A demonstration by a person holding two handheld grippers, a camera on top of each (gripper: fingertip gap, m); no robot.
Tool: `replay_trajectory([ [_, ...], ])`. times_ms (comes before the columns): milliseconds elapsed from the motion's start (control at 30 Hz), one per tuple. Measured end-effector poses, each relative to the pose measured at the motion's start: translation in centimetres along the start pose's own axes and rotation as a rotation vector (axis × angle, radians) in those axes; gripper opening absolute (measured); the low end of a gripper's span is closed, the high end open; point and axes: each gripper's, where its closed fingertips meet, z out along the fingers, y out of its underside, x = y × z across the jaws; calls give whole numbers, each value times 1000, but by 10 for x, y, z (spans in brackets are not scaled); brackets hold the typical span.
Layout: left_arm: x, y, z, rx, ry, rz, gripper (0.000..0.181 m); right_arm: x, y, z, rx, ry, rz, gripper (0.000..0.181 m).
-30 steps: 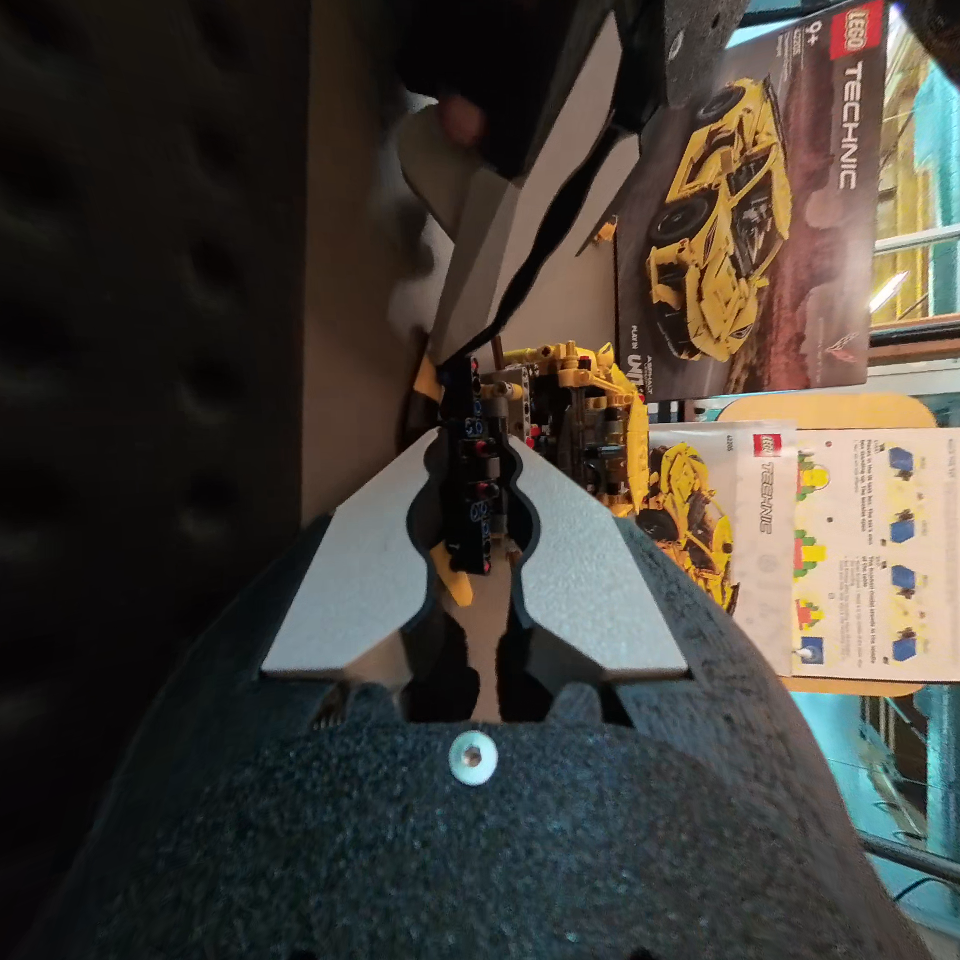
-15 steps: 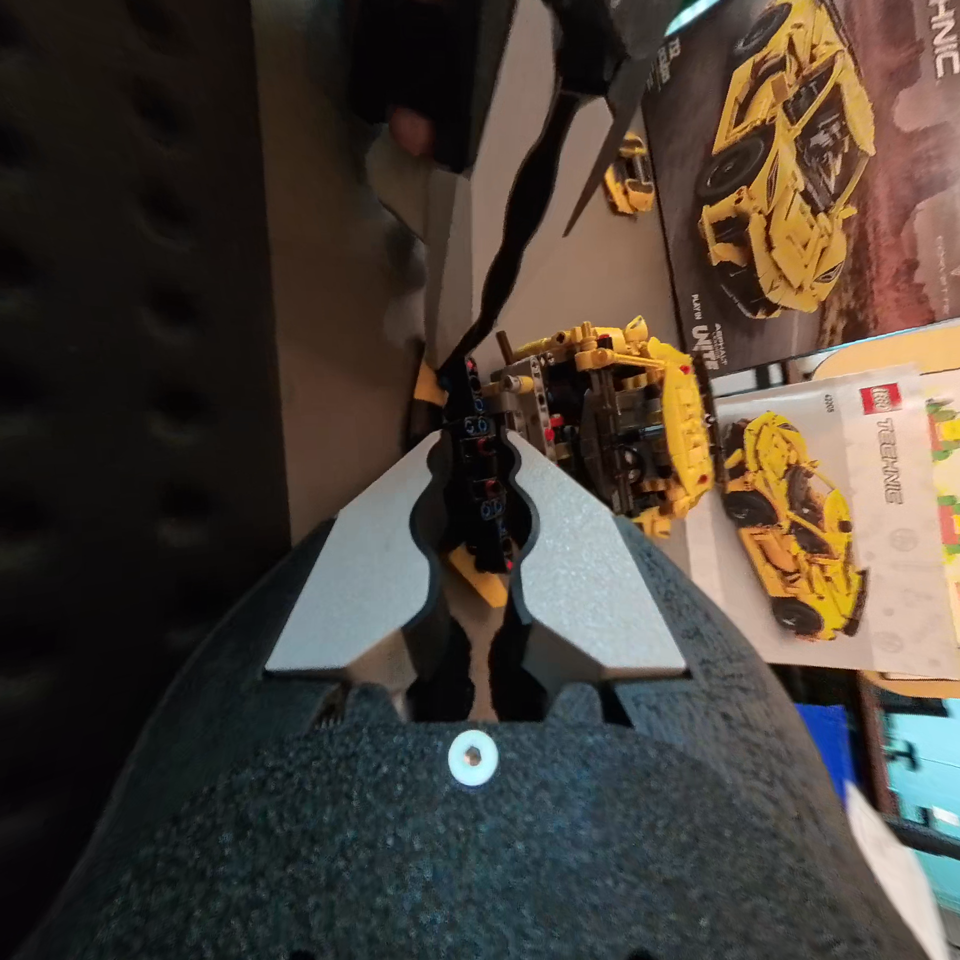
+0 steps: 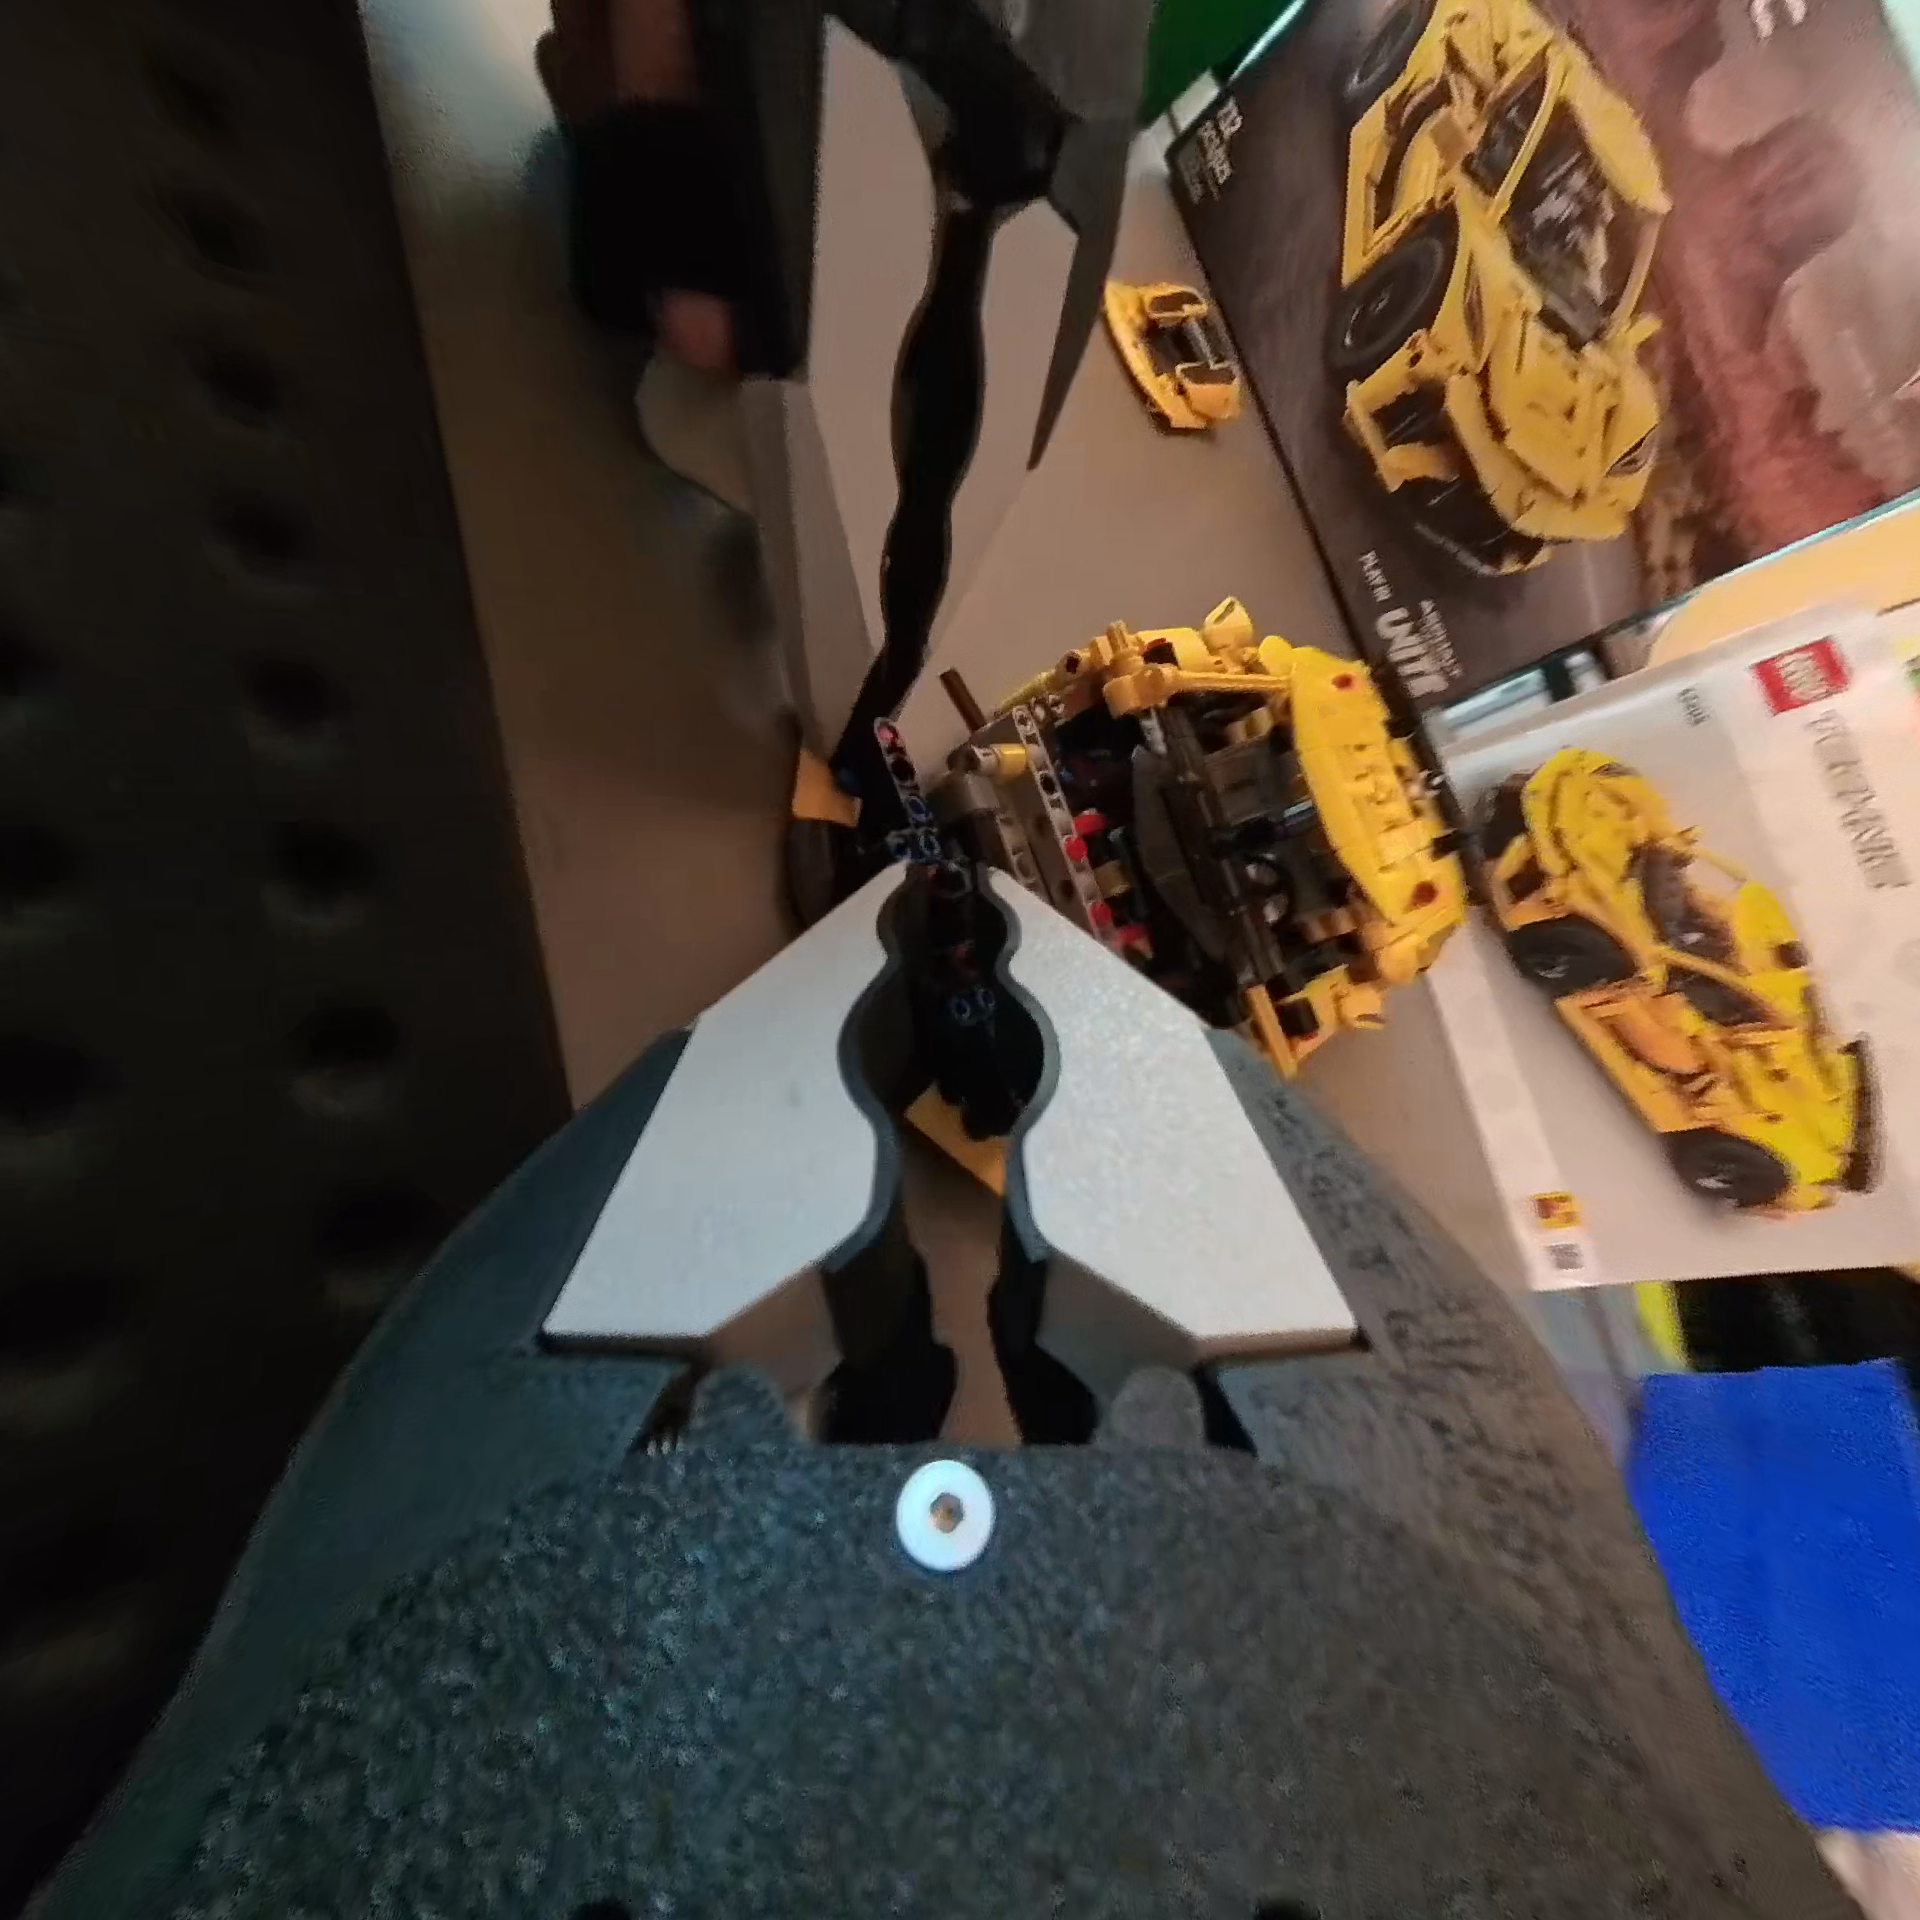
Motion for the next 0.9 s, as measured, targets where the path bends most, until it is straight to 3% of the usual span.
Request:
replay_trajectory([
  [367, 1, 0, 0, 0, 13, -5, 10, -3, 0, -1, 28, -424, 582, 3],
  [700, 0, -1, 1, 1, -27, 47, 9, -2, 0, 0, 52, -541, 807, 3],
  [833, 8, 2, -2, -4, -12, 125, 0, -4, -3, 1, 65, -535, 779, 4],
  [900, 7, 4, -5, -1, -15, 115, 0, -6, -8, -3, 95, -563, 762, 16],
])
